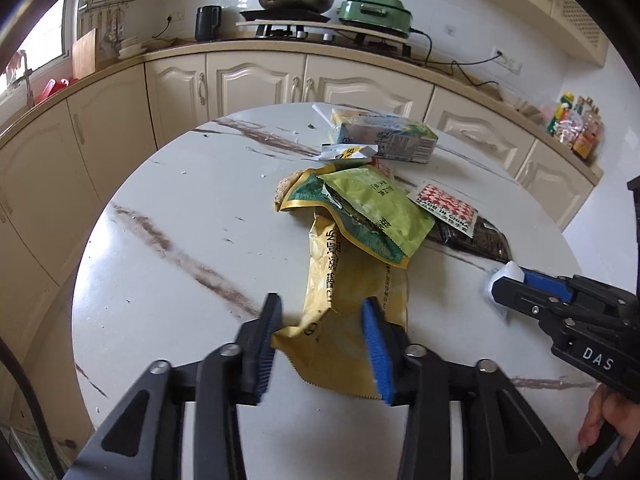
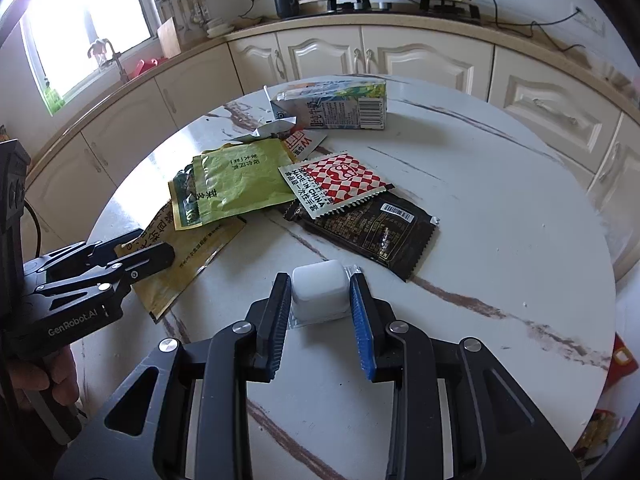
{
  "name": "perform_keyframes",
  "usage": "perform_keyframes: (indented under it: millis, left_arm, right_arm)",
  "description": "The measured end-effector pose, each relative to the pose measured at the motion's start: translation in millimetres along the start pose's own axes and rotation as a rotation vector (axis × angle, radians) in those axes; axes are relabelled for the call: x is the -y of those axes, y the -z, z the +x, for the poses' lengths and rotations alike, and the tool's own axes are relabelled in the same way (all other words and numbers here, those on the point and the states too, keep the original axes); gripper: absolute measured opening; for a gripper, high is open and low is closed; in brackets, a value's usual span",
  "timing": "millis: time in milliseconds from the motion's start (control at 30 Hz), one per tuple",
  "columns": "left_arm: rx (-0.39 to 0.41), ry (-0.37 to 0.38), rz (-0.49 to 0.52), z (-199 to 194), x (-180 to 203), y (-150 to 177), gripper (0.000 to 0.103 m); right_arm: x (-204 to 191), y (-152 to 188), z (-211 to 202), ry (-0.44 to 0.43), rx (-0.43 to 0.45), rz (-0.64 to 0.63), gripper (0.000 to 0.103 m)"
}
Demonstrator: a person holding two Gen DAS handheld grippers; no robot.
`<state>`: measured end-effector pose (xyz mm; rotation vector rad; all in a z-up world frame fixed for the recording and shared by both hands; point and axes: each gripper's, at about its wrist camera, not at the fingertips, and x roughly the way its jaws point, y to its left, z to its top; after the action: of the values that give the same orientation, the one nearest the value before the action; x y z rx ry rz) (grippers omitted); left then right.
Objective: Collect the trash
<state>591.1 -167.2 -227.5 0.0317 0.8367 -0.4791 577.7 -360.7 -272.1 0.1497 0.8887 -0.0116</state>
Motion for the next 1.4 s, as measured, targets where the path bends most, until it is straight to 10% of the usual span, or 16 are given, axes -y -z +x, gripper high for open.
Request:
perform_keyframes:
  millis: [967,1033,1167,1267,1333,1400]
  left_arm:
    - [0.083,0.088,-0.082,-139.5,-42.4,68.2,0.005]
    - [0.081,0.091,-0.085,-145.5,-45.6,72.8,0.005]
    - [0.069,0.088,-0.094,-153.0,-49.6,81.0,0.005]
    - [0.077,0.091,-0.091,-159.9,-51.8,81.0,0.005]
    - [0.081,0.096,-0.086,-163.1,-53.1,80.0,0.005]
    - [0.072,0.098,-0.082,-160.1,-53.0,79.0,0.005]
  right_arm:
    - [-74.9,19.9,-31.0,-0.033,0.023,-0.052,0.025]
    - [-78.7,24.6,-25.1,-0.031,0.009,-0.058,0.006]
    - [-77.8,32.7,-11.3,-0.012,-0.025,-0.055,0.007]
    - [-73.3,37.9,-13.6,0.019,-0.006,-0.035,0.023]
    - [-72.2,37.6,-21.0,0.027,0.036,-0.032,0.058]
    - [-74.5,34.6,-21.1,0.023,0.047,-0.048,0.072]
